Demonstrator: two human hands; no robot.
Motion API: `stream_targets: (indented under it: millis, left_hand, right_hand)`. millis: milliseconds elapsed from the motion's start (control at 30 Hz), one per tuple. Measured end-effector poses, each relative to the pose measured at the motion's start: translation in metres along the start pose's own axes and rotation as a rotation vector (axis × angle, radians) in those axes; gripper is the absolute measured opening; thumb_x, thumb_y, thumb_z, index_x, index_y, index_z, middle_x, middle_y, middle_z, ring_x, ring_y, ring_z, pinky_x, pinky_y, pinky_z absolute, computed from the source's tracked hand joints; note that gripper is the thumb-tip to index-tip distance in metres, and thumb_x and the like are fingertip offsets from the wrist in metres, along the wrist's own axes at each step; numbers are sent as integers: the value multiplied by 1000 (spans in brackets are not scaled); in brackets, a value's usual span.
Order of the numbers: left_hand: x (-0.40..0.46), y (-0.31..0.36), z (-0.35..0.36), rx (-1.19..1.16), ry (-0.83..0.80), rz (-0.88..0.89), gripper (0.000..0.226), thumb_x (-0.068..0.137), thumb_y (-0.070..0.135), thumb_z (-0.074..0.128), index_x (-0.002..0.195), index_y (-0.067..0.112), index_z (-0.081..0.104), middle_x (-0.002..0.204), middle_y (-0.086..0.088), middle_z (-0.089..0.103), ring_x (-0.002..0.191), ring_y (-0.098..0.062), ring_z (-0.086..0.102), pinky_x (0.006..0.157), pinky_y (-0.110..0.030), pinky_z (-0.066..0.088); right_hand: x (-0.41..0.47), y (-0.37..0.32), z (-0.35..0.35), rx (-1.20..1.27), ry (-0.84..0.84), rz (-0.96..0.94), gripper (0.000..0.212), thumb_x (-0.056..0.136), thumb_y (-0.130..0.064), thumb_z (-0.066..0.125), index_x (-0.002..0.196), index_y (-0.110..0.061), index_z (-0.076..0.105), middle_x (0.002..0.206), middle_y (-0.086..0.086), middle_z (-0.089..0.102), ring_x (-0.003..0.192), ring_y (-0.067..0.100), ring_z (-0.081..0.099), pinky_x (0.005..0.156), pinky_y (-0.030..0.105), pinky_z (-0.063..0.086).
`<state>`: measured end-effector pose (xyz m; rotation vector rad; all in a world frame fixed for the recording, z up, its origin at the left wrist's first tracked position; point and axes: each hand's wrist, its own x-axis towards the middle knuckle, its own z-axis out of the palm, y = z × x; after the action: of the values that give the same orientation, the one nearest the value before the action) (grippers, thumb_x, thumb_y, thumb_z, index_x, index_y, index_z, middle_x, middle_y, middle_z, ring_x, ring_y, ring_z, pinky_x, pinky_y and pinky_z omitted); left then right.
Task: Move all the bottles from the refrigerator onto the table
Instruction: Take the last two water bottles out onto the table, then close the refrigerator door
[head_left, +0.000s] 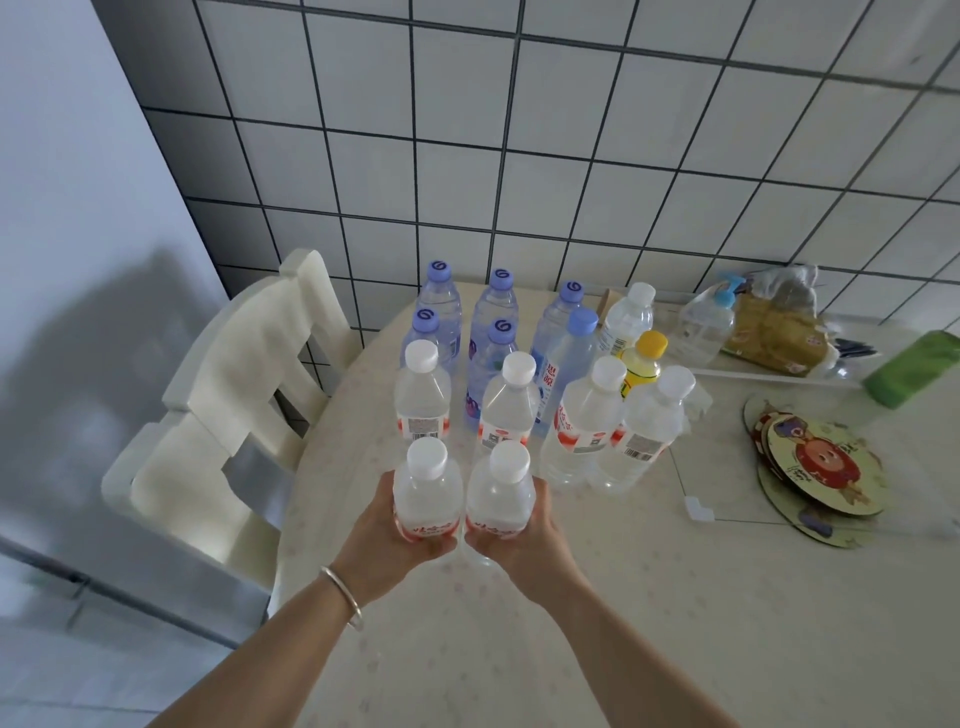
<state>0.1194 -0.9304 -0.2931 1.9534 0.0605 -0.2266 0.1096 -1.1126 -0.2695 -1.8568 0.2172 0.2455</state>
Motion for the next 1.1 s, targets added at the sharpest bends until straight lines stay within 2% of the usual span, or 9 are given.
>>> stream_targets:
  millis: [100, 167, 300, 467, 533, 700, 900, 1000, 1100]
  left_hand:
    - [-2, 5, -1, 9, 14, -17, 89, 43, 48, 81, 121, 30, 40, 113, 8, 61, 102, -14, 62, 87, -38, 54]
    - [-7, 10, -2, 2, 19, -16, 86, 44, 49, 80, 119, 34, 41, 115, 8, 61, 101, -9, 60, 84, -28, 51]
    - [-18, 17, -6, -39, 1, -8, 78, 57, 26, 83, 118, 47, 38, 119, 21, 52, 108, -2, 53, 83, -14, 40]
    - [-29, 29, -14, -74, 195, -55, 89, 67, 2, 78, 141, 20, 33, 132, 2, 42, 121, -14, 44, 99, -32, 36]
    - [-36, 40, -21, -85, 343, -52, 76, 71, -9, 68, 137, 15, 38, 131, -4, 45, 116, -19, 47, 98, -35, 38]
    - [-71, 81, -40, -29, 595, 16, 50, 76, -5, 61, 123, 9, 50, 116, -2, 49, 102, -21, 54, 91, -33, 41]
    - [-152, 132, -50, -116, 753, 120, 36, 75, 9, 61, 108, 22, 54, 111, -3, 58, 96, -22, 60, 90, -37, 49]
    - [-206, 153, -54, -153, 824, 143, 34, 79, 11, 60, 111, 19, 54, 110, 1, 58, 92, -13, 61, 76, -18, 48]
    - [-263, 169, -57, -163, 859, 162, 36, 83, 4, 59, 114, 21, 52, 112, 4, 57, 87, 6, 54, 60, -1, 41]
  right_hand:
    - [-4, -3, -1, -23, 13, 21, 71, 66, -19, 82, 115, -31, 32, 103, -13, 51, 100, 17, 54, 81, 31, 46]
    - [-8, -3, -3, -66, 9, 30, 73, 67, -20, 81, 122, -27, 33, 109, -10, 50, 102, 15, 52, 82, 28, 44]
    - [-18, 2, -10, -144, 10, 63, 85, 71, -21, 77, 138, -25, 25, 124, -10, 45, 113, 12, 45, 87, 22, 34]
    - [-30, -12, -23, -255, 98, 81, 77, 78, -11, 62, 143, -24, 21, 144, 0, 38, 129, 19, 39, 94, 29, 40]
    - [-39, -27, -30, -305, 175, 31, 70, 80, -8, 55, 142, -22, 25, 144, 0, 38, 129, 20, 41, 97, 33, 41]
    - [-72, -68, -35, -356, 327, -184, 66, 81, -11, 53, 141, -21, 29, 146, -1, 36, 132, 22, 36, 106, 39, 36]
    - [-141, -109, -18, -353, 213, -458, 55, 81, -16, 59, 132, -21, 39, 133, -3, 42, 125, 15, 39, 101, 24, 31]
    - [-185, -122, -2, -343, 106, -553, 56, 80, -17, 59, 132, -23, 39, 132, -6, 42, 113, 6, 43, 99, 21, 31]
    - [-228, -130, 16, -375, -18, -660, 57, 80, -21, 59, 133, -24, 37, 133, -6, 41, 123, 14, 42, 103, 27, 36]
